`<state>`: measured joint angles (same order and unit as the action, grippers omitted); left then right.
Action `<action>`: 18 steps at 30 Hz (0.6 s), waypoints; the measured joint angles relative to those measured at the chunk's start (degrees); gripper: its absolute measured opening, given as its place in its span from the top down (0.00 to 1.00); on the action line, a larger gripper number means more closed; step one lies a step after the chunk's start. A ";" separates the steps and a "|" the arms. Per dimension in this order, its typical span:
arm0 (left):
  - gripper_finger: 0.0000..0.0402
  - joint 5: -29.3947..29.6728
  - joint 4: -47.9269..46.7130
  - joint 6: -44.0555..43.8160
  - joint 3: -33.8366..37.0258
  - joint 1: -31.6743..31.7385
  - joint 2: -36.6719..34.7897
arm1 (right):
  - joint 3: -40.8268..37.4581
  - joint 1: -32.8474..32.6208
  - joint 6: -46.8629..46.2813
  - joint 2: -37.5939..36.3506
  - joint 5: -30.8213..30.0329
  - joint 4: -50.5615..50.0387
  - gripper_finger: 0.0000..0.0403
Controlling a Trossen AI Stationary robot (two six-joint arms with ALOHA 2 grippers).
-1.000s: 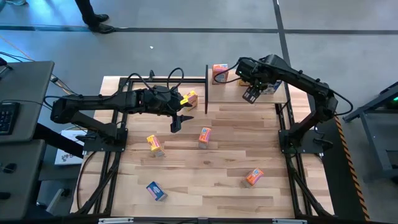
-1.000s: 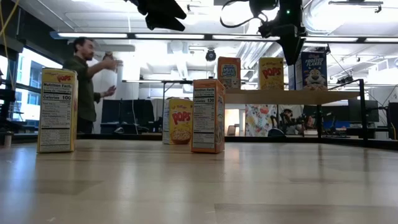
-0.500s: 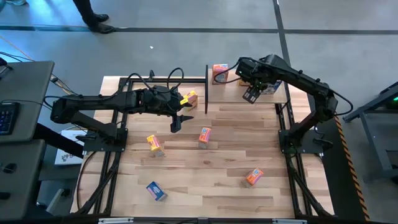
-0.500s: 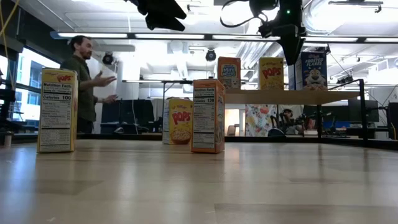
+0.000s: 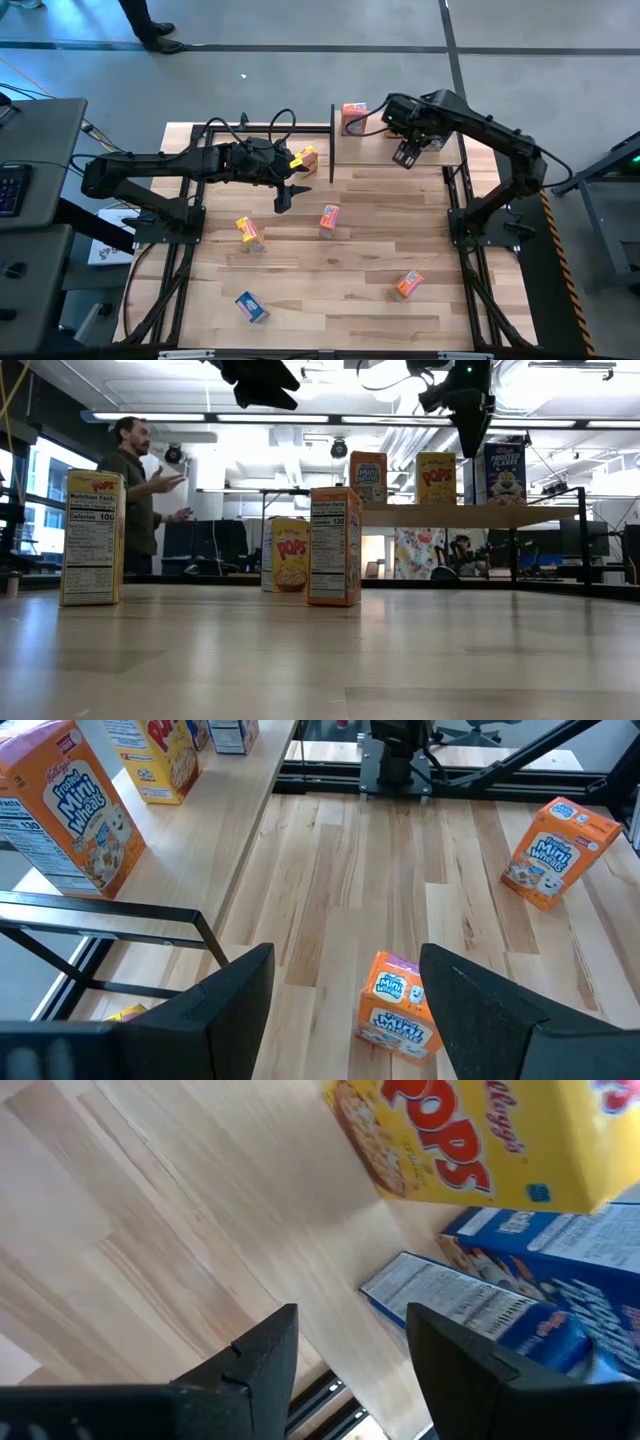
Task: Stack cereal on shelf
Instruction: Put the top blue cereal box on the shelf aligned with the other blue cereal box
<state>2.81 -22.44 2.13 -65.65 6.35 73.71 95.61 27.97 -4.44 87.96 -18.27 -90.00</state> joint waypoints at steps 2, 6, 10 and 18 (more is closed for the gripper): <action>0.40 0.00 0.02 0.00 0.00 -0.02 0.00 | 0.00 0.02 0.37 -0.09 -0.19 -0.02 0.56; 0.40 0.00 0.02 0.00 0.00 -0.01 0.00 | 0.00 0.67 0.86 -0.04 -0.18 -0.01 0.56; 0.40 0.00 0.02 0.00 0.00 -0.02 0.00 | 0.00 1.81 0.85 -0.02 -1.44 -0.02 0.56; 0.40 0.00 0.02 0.00 0.00 -0.02 0.00 | 0.00 2.93 0.85 -0.02 -1.20 -0.02 0.56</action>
<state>2.81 -22.41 2.13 -65.65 6.33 73.71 95.61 30.89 -3.60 87.94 -19.46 -90.02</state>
